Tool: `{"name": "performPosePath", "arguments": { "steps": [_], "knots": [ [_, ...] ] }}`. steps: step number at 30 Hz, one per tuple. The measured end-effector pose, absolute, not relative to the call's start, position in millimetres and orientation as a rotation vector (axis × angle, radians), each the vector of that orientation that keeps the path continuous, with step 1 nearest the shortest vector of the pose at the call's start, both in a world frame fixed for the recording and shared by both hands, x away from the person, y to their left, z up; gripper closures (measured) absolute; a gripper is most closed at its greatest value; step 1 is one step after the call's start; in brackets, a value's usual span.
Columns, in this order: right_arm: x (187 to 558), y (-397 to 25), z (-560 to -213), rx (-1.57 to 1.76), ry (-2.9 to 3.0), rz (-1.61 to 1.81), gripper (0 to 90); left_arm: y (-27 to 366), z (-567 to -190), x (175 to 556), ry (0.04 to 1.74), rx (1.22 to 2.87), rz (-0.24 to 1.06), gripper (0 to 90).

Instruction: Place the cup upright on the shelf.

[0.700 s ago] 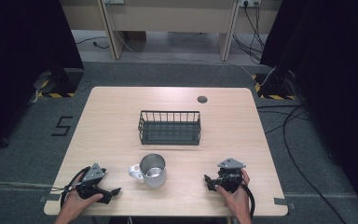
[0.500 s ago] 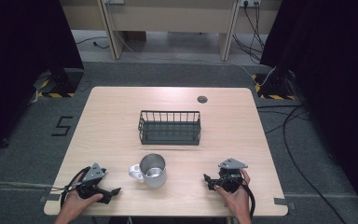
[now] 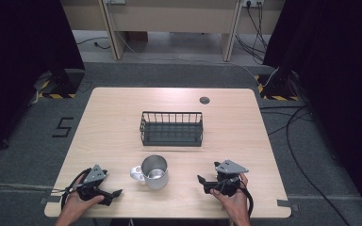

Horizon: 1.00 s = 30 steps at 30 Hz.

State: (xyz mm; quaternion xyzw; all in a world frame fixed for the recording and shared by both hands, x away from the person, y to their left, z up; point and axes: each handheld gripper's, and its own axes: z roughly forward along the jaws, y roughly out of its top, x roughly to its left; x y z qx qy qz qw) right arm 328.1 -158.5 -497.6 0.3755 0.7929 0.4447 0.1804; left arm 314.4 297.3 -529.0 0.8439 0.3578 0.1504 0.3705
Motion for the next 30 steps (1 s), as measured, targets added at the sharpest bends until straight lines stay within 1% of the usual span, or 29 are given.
{"name": "performPosePath", "arguments": {
  "steps": [10,30],
  "knots": [
    [317.9,-131.6,-481.5,0.873,2.246,1.459,15.3,297.3,-529.0,314.5,0.917,2.165,0.386,0.0],
    [319.0,-84.3,-469.9,0.676,2.285,1.581,15.2,297.3,-529.0,314.4,0.917,2.165,0.386,0.0]
  ]
}}
